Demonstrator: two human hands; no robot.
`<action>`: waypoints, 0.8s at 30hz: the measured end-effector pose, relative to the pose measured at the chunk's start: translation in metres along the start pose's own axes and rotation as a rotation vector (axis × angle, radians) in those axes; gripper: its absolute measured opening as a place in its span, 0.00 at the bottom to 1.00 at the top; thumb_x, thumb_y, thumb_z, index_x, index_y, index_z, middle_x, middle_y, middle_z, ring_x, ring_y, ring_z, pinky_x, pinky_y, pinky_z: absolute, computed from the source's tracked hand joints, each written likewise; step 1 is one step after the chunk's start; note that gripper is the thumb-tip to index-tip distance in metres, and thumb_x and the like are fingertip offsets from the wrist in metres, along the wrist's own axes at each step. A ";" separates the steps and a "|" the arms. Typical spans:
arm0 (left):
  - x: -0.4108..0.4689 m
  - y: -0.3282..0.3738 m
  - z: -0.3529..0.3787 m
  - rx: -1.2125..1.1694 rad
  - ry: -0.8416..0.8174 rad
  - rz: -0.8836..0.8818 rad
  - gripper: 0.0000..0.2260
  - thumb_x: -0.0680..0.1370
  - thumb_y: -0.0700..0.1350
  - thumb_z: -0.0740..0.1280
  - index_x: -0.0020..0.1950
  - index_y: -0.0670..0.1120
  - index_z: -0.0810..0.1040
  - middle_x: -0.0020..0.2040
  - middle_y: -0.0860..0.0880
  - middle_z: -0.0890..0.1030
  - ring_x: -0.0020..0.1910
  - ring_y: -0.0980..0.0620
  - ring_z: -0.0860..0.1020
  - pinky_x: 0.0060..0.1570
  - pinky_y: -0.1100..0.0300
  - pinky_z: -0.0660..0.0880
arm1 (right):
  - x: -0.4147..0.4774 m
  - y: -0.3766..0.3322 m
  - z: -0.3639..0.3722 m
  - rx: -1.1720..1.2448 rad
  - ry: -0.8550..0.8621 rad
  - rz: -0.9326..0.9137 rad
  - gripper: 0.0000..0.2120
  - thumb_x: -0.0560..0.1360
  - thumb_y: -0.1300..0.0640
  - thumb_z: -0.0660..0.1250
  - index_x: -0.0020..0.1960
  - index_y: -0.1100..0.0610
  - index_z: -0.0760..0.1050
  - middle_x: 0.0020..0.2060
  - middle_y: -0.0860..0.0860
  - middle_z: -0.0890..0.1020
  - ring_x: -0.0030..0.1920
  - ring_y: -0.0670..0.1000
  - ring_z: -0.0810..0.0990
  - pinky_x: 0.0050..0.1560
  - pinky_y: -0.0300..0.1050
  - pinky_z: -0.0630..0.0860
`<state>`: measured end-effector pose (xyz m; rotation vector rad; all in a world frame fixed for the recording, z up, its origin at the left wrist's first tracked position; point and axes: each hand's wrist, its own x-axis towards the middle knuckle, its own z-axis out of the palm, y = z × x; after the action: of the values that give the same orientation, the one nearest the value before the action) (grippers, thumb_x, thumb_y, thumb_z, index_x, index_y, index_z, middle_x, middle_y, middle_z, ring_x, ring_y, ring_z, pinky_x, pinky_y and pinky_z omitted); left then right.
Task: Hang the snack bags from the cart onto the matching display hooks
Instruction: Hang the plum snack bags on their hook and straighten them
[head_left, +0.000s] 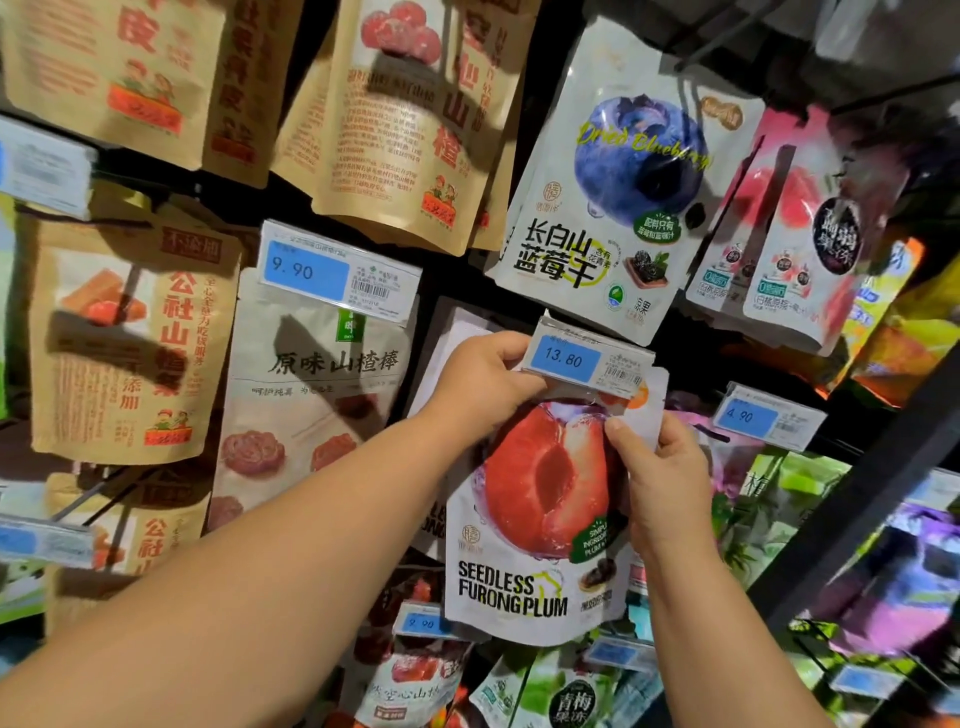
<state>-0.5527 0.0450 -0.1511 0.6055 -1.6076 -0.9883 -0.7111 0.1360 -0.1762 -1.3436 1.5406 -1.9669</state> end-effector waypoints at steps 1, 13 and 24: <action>0.000 -0.001 -0.001 0.005 -0.003 -0.009 0.14 0.72 0.32 0.71 0.54 0.44 0.83 0.45 0.54 0.82 0.36 0.71 0.76 0.44 0.72 0.74 | -0.001 0.001 0.000 -0.002 -0.004 0.007 0.09 0.75 0.62 0.70 0.48 0.48 0.82 0.47 0.52 0.86 0.49 0.55 0.85 0.54 0.60 0.80; -0.004 0.000 -0.001 -0.195 -0.050 -0.069 0.12 0.74 0.35 0.72 0.46 0.52 0.81 0.40 0.59 0.82 0.35 0.69 0.79 0.37 0.74 0.74 | -0.001 0.004 0.004 -0.081 -0.001 0.002 0.07 0.72 0.54 0.72 0.48 0.46 0.83 0.49 0.50 0.86 0.51 0.53 0.85 0.56 0.61 0.79; -0.005 0.001 0.001 -0.192 -0.055 -0.067 0.12 0.74 0.34 0.72 0.47 0.52 0.81 0.41 0.57 0.82 0.38 0.66 0.78 0.40 0.73 0.76 | -0.002 0.007 0.002 -0.081 0.056 -0.003 0.06 0.74 0.59 0.71 0.48 0.48 0.82 0.47 0.50 0.86 0.49 0.53 0.85 0.54 0.60 0.80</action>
<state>-0.5524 0.0498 -0.1524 0.5063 -1.5267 -1.2025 -0.7105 0.1335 -0.1830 -1.3333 1.6613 -1.9788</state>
